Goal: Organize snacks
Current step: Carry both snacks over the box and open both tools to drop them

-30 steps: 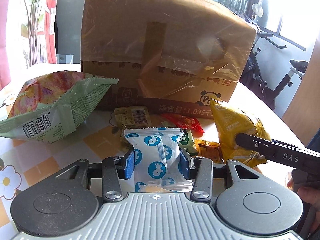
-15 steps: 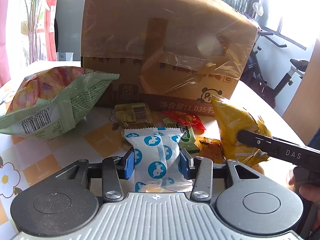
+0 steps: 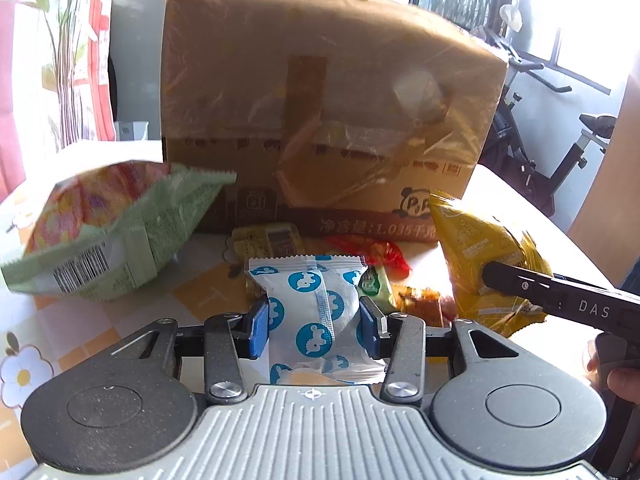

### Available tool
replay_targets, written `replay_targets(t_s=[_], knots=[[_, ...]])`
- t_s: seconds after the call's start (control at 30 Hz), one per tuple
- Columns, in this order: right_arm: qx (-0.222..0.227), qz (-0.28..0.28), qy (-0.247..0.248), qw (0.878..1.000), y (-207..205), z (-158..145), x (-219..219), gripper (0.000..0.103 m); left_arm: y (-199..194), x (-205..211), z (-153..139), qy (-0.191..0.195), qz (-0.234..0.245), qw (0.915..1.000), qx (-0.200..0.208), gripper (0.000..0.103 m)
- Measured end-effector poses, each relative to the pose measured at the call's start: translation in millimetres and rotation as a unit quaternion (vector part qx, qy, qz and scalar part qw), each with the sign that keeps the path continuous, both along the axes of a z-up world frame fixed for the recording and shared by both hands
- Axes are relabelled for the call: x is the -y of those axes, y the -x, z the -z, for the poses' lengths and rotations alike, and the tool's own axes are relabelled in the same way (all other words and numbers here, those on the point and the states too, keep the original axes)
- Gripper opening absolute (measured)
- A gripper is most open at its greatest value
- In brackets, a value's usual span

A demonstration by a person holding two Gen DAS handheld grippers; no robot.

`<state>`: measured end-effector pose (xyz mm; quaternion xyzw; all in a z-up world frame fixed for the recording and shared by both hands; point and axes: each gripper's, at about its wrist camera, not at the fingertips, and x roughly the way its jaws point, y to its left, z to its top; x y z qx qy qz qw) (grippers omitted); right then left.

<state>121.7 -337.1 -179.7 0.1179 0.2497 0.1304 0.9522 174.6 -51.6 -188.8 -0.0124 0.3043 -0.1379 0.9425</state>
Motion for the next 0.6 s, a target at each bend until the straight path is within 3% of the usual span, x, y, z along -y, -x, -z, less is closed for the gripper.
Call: replay_targets(t_s=[0.2,0.33,0.5,0.6], knots=[[0.09,0.012,-0.02,0.996,23.6,-60.1,14.3,0.073,-0.4,-10.4,-69.3,0.009,0.014,0.9957,0.091,0.047],[0.155,-0.006,-0.012,0.988,4.8,-119.7,14.5,0.073,-16.5,-9.4,-121.3,0.012,0.038,0.9878,0.15,0.048],[0.18,-0.034,0.012,0.983,-61.3,-177.2,-2.4,0.073,-68.3,-10.0,-164.2,0.032,0.036,0.9854,0.163,0.048],[0.183,-0.048,0.047,0.981,-101.6,-193.5,-22.8,0.073,-107.6,-7.9,-173.1,0.019,0.029,0.9876,0.153,0.048]])
